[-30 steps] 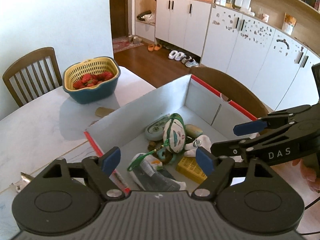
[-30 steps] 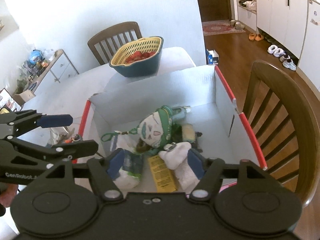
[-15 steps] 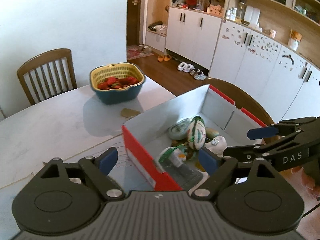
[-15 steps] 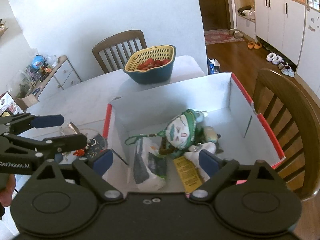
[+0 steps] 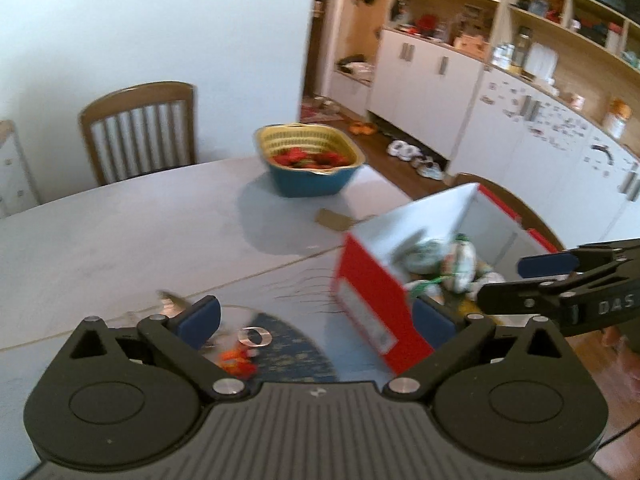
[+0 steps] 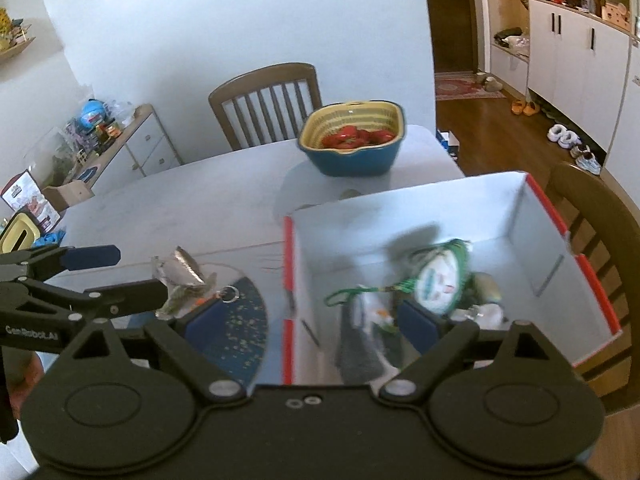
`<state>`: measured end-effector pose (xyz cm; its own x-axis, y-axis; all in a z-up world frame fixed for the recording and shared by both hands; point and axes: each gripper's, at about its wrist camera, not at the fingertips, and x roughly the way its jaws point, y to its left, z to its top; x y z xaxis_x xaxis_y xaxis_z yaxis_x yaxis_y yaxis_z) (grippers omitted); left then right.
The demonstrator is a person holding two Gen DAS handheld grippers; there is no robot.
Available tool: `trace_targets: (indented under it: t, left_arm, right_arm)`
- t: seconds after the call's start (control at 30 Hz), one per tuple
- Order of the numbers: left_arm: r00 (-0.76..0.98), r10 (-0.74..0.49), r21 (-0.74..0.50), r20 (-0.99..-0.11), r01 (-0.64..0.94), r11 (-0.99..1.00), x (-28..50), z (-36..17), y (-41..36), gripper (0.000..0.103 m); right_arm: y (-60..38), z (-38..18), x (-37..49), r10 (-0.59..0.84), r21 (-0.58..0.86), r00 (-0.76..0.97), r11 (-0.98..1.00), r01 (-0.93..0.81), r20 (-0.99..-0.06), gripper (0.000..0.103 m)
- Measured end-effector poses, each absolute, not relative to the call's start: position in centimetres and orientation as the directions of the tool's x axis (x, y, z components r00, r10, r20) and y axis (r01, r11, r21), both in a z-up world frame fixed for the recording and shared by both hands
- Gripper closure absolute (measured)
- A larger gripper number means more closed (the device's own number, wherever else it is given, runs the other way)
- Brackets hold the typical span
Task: Organize objects
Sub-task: 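Return both tools to the foil bag and red horse on the mat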
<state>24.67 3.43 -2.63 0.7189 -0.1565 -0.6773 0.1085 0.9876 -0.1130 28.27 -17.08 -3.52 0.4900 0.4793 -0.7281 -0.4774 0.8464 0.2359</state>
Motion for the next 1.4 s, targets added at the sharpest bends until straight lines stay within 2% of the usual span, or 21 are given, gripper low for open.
trace_targets:
  t: [0.5, 1.0, 1.17, 1.4]
  left_arm:
    - [0.722, -0.133, -0.144, -0.679, 0.046, 0.989, 24.0, -5.5, 12.7, 0.000]
    - [0.663, -0.115, -0.122, -0.740, 0.035, 0.992, 26.1, -12.6, 17.8, 0.000]
    - [0.684, -0.119, -0.078, -0.720, 0.091, 0.993, 27.0, -13.9, 18.0, 0.000]
    - [0.720, -0.141, 0.071, -0.680, 0.255, 0.964, 28.2, -14.5, 16.6, 0.000]
  right_arm:
    - [-6.4, -4.2, 28.1, 0.496, 0.206, 0.438, 0.804, -0.558, -0.750, 0.010]
    - [1.7, -8.2, 30.5, 0.458, 0.157, 0.368, 0.772, -0.616, -0.809, 0.010]
    - [3.0, -10.3, 31.2, 0.424, 0.148, 0.335, 0.777, -0.611, -0.842, 0.011]
    - [4.1, -13.4, 31.3, 0.373, 0.139, 0.281, 0.785, -0.604, -0.884, 0.015]
